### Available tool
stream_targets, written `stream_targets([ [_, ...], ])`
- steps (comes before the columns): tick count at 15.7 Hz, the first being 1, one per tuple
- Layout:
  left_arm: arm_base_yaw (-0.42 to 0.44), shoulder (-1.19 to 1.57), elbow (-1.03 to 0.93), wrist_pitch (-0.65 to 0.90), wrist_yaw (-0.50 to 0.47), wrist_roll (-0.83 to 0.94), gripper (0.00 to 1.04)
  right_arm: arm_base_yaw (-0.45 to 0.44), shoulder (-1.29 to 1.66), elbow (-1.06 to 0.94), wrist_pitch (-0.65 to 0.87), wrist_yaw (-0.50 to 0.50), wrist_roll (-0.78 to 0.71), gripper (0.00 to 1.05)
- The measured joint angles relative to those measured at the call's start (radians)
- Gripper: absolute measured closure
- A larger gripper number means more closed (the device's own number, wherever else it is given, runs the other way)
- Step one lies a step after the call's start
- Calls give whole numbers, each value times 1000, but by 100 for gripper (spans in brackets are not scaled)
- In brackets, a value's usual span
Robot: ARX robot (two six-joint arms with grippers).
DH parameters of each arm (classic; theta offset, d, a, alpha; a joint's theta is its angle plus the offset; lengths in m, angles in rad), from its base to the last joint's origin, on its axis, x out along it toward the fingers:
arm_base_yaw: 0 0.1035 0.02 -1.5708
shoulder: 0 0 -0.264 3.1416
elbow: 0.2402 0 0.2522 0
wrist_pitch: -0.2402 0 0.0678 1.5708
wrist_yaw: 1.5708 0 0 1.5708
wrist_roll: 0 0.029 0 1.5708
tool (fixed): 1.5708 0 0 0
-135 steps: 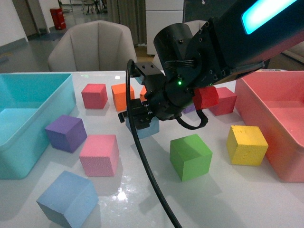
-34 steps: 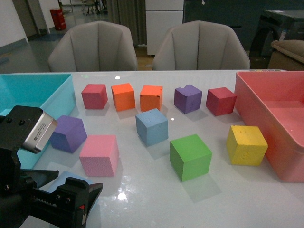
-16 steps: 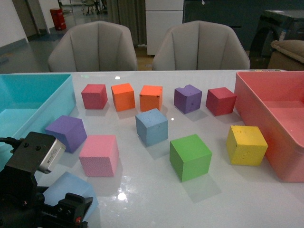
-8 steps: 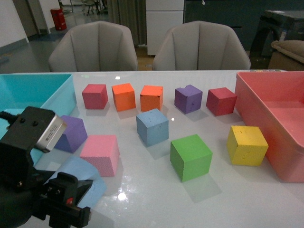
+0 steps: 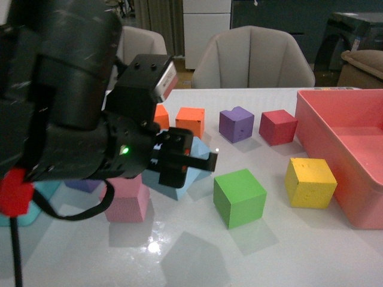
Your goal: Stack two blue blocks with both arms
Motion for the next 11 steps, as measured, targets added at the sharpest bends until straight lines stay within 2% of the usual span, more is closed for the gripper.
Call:
stream_targets([
  [5, -11, 210, 338, -156, -37, -73, 64, 0, 0, 0, 0, 0, 0, 6],
  [11, 4, 348, 534, -217, -59, -93, 65, 0, 0, 0, 0, 0, 0, 6],
])
